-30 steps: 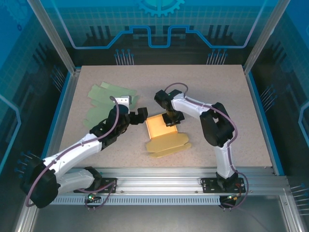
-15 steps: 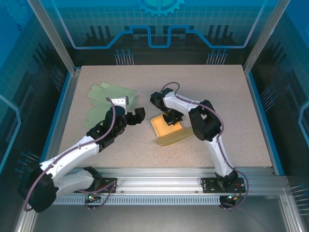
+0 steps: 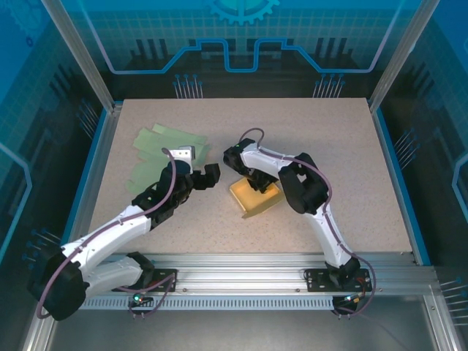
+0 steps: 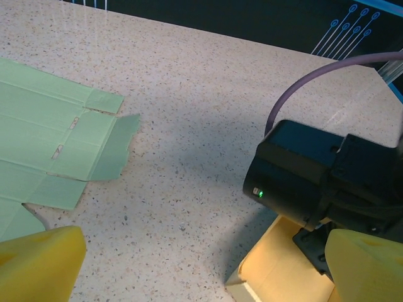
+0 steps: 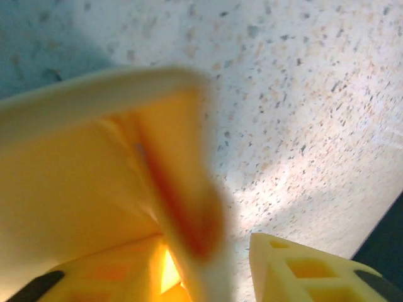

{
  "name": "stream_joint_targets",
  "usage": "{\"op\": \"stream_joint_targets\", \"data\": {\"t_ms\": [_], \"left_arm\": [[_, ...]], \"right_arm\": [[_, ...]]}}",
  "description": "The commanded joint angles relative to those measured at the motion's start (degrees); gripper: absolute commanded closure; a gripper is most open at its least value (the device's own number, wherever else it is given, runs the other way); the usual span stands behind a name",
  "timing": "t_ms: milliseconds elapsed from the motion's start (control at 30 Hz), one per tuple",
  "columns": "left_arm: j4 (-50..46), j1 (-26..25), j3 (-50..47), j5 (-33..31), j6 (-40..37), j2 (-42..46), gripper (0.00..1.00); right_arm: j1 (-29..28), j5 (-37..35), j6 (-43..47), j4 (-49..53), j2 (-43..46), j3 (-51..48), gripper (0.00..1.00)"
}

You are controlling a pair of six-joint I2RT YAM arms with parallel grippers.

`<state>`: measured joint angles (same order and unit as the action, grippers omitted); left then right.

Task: Fold the paper box

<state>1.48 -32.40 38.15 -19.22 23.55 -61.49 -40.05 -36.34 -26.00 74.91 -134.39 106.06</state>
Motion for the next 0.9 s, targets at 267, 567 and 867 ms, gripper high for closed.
{"op": "stream_joint_targets", "data": {"t_ms": [267, 567, 867], "left_arm": [[-2.51, 1.35, 0.47, -0.83, -1.36, -1.01, 0.01], [-5.21, 3.87, 3.27, 1.51, -2.31, -6.51, 0.04], [-4.43, 5.33, 9.72, 1.63, -6.61, -20.61, 0.2]], "right_arm": [[-0.34, 5.04, 4.07, -4.1, 8.81, 0.56, 0.31], [-1.31, 7.82, 6.04, -6.3, 23.11, -1.51, 0.25], [-2.83, 2.36, -2.41, -11.48, 48.76, -15.63, 0.0]]}}
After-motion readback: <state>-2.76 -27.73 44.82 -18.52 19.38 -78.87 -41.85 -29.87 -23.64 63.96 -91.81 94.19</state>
